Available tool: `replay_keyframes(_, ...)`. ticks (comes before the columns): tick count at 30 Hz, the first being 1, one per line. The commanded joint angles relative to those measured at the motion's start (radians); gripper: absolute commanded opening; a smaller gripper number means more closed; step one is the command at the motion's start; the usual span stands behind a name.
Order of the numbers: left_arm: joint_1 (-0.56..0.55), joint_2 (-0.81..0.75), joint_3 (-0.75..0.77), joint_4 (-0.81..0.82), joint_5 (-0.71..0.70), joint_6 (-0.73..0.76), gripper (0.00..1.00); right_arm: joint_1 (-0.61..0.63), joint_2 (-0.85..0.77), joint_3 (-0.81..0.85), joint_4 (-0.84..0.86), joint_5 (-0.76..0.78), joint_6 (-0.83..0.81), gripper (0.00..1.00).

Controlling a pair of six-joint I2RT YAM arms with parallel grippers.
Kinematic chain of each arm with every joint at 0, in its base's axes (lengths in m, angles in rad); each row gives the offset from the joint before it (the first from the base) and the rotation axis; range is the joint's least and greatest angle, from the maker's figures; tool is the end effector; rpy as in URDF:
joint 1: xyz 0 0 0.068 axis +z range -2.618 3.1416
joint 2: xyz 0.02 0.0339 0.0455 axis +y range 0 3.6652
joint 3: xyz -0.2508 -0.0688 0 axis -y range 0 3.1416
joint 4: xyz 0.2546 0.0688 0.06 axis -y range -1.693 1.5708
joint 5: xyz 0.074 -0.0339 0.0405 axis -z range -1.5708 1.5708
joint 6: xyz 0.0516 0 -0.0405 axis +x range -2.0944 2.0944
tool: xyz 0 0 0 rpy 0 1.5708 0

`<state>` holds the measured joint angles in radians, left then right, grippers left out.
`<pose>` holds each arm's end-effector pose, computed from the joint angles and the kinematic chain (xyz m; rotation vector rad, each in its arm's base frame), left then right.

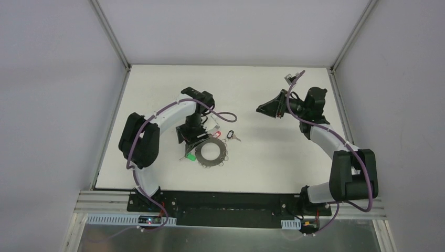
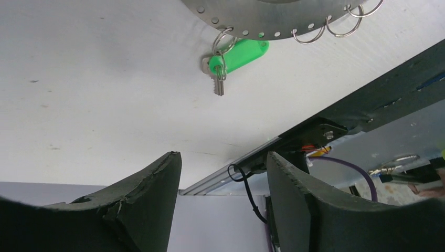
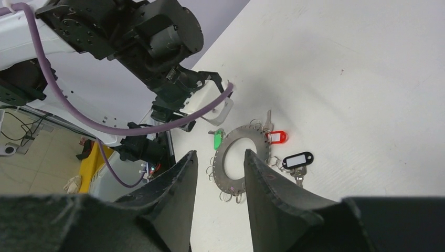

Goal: Put the keys on the keyring

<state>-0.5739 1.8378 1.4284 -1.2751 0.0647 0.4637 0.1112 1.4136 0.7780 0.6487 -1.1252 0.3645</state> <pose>0.2748 -0.1816 0.1844 -1.4942 -2.6282 0.0882 0.3103 0.0815 0.2596 -0.7302 1.5436 1.2254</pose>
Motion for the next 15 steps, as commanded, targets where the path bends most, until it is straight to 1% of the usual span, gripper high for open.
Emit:
replay_keyframes(1, 0.016, -0.066, 0.031, 0.021, -0.03, -0.018, 0.63, -0.018, -0.056, 0.01, 0.03, -0.003, -0.024, 0.42)
replay_keyframes(3, 0.022, -0.105, 0.029, 0.044, -0.042, -0.018, 0.64, -0.025, -0.074, 0.029, -0.018, 0.006, -0.065, 0.46)
replay_keyframes(6, 0.038, -0.174, 0.024, 0.096, -0.057, -0.021, 0.65, -0.028, -0.107, 0.076, -0.169, 0.04, -0.185, 0.52)
replay_keyframes(9, 0.068, -0.256, 0.015, 0.163, -0.046, -0.028, 0.67, -0.028, -0.125, 0.141, -0.327, 0.088, -0.309, 0.62)
replay_keyframes(10, 0.079, -0.283, 0.01, 0.185, -0.039, -0.028, 0.68, -0.03, -0.123, 0.164, -0.382, 0.102, -0.348, 0.68)
replay_keyframes(12, 0.108, -0.335, -0.006, 0.237, -0.029, -0.035, 0.69, -0.03, -0.111, 0.214, -0.48, 0.129, -0.427, 0.84)
replay_keyframes(14, 0.149, -0.382, -0.022, 0.287, -0.002, -0.048, 0.7, -0.032, -0.097, 0.256, -0.566, 0.129, -0.427, 0.84)
replay_keyframes(15, 0.171, -0.404, -0.032, 0.313, 0.016, -0.059, 0.71, -0.034, -0.092, 0.271, -0.596, 0.166, -0.493, 0.98)
